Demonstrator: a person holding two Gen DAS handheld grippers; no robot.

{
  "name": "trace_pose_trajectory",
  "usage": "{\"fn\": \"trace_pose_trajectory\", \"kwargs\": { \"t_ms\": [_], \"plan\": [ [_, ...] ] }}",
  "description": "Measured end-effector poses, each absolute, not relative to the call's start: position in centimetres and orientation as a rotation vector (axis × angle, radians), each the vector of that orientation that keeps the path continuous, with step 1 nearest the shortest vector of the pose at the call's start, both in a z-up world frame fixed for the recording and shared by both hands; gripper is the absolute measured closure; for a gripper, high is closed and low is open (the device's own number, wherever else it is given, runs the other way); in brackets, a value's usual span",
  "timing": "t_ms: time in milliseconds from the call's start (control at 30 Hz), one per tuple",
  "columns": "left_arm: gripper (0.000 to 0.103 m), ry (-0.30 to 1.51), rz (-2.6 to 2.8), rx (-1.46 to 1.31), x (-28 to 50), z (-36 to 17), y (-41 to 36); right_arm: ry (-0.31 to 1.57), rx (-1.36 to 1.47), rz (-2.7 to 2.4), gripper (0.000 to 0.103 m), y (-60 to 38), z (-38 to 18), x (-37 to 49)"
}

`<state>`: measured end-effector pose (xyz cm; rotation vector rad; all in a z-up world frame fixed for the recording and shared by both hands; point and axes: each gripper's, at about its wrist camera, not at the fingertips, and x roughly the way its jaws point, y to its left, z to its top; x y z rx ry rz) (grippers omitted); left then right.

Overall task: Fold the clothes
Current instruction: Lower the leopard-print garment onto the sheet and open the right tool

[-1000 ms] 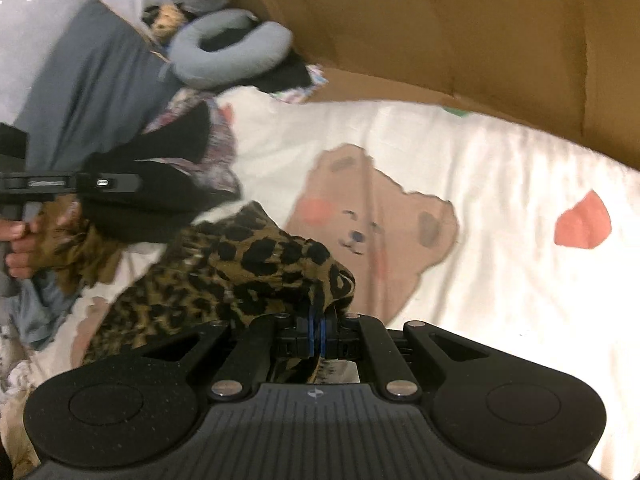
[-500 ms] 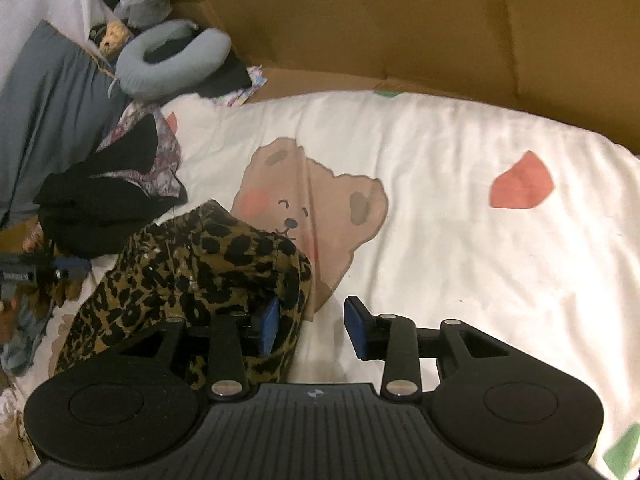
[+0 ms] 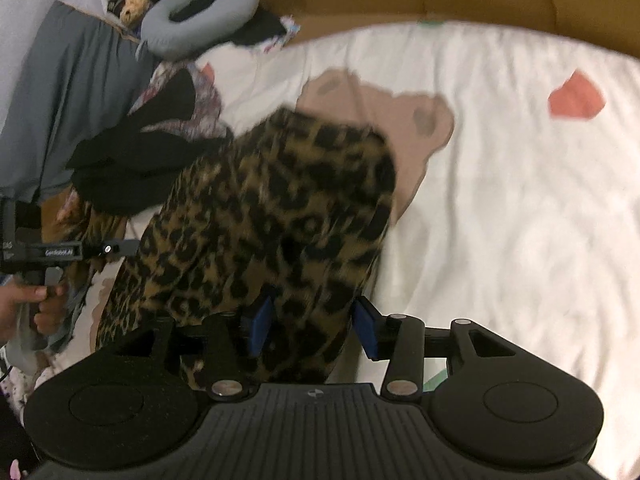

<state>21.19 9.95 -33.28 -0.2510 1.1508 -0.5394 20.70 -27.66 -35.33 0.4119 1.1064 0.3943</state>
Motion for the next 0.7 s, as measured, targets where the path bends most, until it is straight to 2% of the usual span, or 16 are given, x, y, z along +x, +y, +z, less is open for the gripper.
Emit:
{"fn": "trace_pose_trajectory", "kwargs": {
  "t_ms": [167, 233, 267, 333, 400, 467, 700],
  "plan": [
    [0.052, 1.196, -0.530, -0.289, 20.9, -34.3, 10.1, 1.139, 0.441, 0.438, 0.052, -26.0, -36.5, 20.1],
    [0.052, 1.204, -0.537, -0.329, 20.7, -34.4, 10.6, 1.148, 0.454, 0.463, 0.056, -25.5, -36.9, 19.8],
    [0.053, 1.209, -0.543, -0.346, 20.6, -34.4, 10.7, 1.144, 0.456, 0.473, 0.074, -25.4, -36.9, 19.7],
    [0.058, 1.222, -0.552, -0.373, 20.3, -34.5, 10.8, 1.133, 0.458, 0.479, 0.099, -25.4, -36.9, 19.5],
    [0.082, 1.220, -0.537, -0.370, 20.0, -34.6, 11.0, 1.128, 0.473, 0.477, 0.102, -25.8, -36.9, 19.5],
    [0.095, 1.210, -0.516, -0.366, 19.8, -34.4, 11.1, 1.112, 0.484, 0.481, 0.103, -26.3, -36.4, 19.2],
    [0.098, 1.101, -0.529, -0.321, 20.6, -31.5, 10.7, 1.078, 0.515, 0.420, 0.103, -29.0, -35.2, 17.6]
  ]
}}
